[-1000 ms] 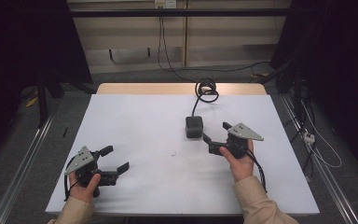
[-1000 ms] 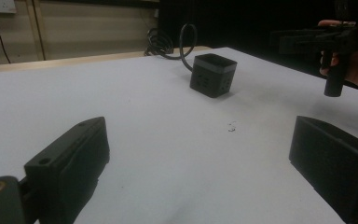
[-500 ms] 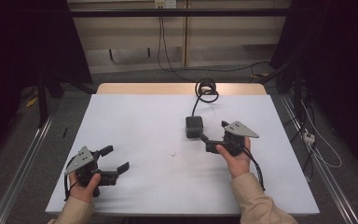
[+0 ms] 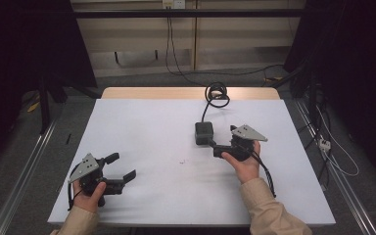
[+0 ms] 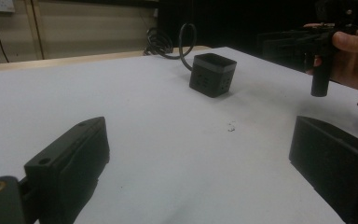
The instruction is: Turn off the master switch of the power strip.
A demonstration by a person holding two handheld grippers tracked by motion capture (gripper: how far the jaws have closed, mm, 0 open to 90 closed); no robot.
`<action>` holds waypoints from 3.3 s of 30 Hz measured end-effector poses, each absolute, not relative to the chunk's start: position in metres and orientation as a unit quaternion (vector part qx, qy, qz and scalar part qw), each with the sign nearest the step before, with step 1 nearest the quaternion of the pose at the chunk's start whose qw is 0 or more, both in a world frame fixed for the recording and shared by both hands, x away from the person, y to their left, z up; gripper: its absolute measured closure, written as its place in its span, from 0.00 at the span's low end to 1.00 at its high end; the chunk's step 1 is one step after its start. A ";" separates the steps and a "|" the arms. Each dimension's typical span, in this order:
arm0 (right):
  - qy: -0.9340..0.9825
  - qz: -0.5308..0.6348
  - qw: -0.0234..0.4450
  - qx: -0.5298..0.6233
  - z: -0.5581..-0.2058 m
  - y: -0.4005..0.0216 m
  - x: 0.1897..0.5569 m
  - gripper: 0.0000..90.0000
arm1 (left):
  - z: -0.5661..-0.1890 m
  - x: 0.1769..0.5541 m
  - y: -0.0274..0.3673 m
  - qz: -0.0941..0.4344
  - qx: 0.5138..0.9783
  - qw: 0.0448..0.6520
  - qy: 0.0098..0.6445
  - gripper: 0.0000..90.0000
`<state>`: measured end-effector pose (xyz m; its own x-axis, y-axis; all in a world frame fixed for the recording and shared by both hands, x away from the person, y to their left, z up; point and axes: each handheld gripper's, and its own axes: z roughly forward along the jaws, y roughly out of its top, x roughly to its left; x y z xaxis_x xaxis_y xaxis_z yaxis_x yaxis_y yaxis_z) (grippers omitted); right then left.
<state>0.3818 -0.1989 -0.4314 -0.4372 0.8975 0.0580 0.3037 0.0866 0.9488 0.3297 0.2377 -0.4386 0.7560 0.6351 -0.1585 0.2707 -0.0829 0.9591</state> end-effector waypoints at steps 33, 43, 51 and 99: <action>0.705 0.511 0.235 0.432 -0.426 -0.188 0.403 0.71 | -0.439 0.330 0.238 0.152 0.720 0.599 0.315 0.05; 0.703 0.511 0.230 0.438 -0.425 -0.186 0.412 0.82 | -0.439 0.330 0.238 0.153 0.721 0.599 0.313 0.05; 0.712 0.504 0.232 0.431 -0.424 -0.183 0.417 0.91 | -0.439 0.330 0.238 0.153 0.721 0.600 0.313 0.05; 0.744 0.470 0.240 0.410 -0.434 -0.171 0.431 1.00 | -0.439 0.330 0.238 0.151 0.723 0.598 0.312 0.05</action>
<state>0.4312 -0.1705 -0.4345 -0.5483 0.8358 0.0283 0.3841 0.2217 0.8963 0.3296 0.2377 -0.4393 0.7598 0.6317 -0.1541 0.2694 -0.0902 0.9588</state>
